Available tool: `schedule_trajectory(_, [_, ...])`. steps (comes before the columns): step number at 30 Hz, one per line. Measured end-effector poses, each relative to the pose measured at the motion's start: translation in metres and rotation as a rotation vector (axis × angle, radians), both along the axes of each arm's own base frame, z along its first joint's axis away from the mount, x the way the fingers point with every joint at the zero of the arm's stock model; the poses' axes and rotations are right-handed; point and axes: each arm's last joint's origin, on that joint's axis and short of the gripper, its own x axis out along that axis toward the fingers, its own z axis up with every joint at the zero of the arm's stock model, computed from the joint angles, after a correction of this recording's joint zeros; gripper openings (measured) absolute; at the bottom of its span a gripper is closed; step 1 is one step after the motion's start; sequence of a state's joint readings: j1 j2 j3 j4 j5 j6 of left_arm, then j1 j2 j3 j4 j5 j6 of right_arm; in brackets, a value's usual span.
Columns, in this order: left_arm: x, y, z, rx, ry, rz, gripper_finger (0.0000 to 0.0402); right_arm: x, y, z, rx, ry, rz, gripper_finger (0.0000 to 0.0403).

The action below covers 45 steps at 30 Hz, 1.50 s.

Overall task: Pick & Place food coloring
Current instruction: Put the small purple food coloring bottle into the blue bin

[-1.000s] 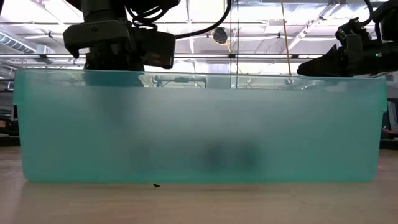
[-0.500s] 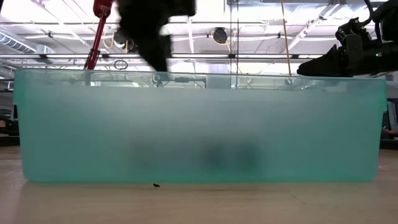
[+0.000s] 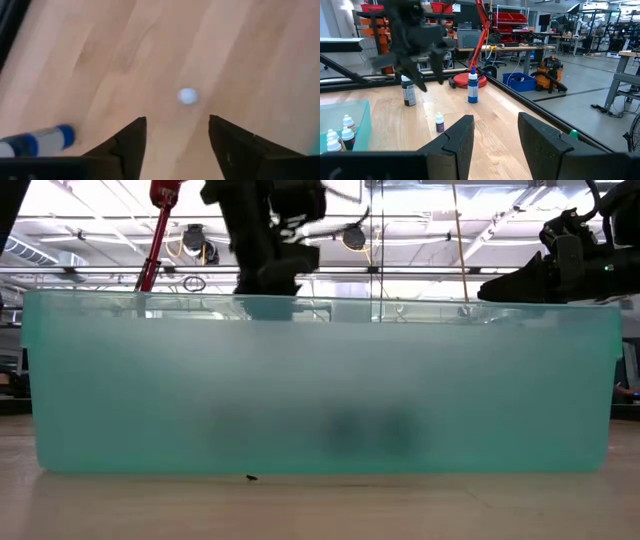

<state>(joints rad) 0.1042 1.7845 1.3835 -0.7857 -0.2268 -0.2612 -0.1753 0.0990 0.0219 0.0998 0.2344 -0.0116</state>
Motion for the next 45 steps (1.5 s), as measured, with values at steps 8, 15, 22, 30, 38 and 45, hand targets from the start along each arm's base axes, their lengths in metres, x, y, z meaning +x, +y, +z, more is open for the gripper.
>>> schedule_trajectory(8, [0.0, 0.011, -0.03, -0.02, -0.101, -0.085, 0.0261, 0.0, 0.0, 0.0, 0.0, 0.0, 0.0, 0.0141])
schedule_trajectory(15, [-0.004, 0.019, -0.043, -0.018, -0.115, -0.055, 0.0251, 0.0, 0.0, 0.0, 0.0, 0.0, 0.0, 0.0141])
schedule_trajectory(22, [0.002, 0.028, -0.067, -0.037, -0.076, -0.019, 0.025, 0.0, 0.0, 0.0, 0.001, 0.001, 0.001, 0.0141])
schedule_trajectory(30, [0.005, 0.028, -0.086, -0.048, -0.022, -0.045, 0.025, 0.0, 0.0, -0.001, 0.002, 0.007, 0.001, 0.0141])
schedule_trajectory(38, [0.005, 0.028, -0.086, -0.043, -0.018, -0.057, 0.025, 0.001, 0.0, -0.001, 0.001, 0.008, 0.001, 0.0141])
schedule_trajectory(45, [0.005, 0.025, -0.086, -0.029, -0.002, -0.106, 0.0184, 0.001, 0.0, -0.001, 0.001, 0.008, 0.0, 0.0141])
